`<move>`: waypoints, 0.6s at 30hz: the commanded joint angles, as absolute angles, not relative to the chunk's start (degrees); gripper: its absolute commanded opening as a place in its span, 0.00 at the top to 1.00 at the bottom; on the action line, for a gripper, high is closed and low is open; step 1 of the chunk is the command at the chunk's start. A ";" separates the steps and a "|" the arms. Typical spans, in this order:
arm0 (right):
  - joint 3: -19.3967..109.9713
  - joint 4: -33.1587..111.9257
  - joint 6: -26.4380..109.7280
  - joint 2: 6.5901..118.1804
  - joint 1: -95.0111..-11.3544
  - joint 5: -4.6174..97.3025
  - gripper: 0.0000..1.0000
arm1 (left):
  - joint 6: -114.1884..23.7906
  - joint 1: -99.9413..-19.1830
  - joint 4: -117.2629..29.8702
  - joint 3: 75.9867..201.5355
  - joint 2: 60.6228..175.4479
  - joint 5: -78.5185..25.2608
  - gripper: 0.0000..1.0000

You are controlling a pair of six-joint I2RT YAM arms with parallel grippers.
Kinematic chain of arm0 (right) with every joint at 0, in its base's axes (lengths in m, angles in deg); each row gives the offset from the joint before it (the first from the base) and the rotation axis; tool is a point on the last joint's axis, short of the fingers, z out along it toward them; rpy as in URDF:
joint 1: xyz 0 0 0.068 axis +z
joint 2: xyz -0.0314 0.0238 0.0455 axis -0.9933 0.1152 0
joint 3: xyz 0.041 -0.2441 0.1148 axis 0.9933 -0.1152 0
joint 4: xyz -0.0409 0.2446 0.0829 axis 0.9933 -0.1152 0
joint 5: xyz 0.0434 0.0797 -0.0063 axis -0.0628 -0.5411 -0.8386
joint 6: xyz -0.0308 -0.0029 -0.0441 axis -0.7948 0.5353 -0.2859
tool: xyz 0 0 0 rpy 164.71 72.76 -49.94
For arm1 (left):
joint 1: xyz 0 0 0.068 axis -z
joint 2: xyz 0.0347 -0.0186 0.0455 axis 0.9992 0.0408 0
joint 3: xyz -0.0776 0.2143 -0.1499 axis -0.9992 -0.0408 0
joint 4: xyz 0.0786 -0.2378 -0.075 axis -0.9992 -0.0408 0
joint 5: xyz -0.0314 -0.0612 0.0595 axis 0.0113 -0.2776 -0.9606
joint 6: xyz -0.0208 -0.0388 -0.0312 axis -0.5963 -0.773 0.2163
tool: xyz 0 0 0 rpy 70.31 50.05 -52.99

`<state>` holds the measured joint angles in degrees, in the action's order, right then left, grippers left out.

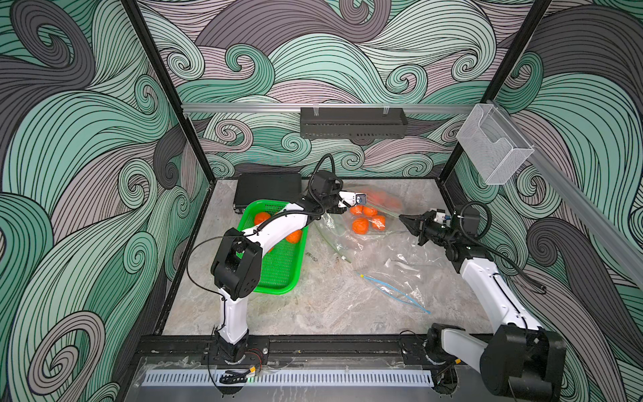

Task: Open the zip-top bag and take out the orange
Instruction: Unzip the zipper on the zipper food storage bag.

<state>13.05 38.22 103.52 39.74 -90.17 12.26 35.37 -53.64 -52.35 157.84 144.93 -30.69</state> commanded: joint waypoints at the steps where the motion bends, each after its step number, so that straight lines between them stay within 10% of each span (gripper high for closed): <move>1: 13.01 37.13 102.49 38.64 -91.91 14.00 1.00 | 34.07 -58.02 -52.74 157.07 142.58 -35.26 0.99; 18: 13.35 37.53 101.96 38.81 -91.67 13.79 1.00 | 31.25 -58.69 -50.10 155.91 142.41 -26.51 1.00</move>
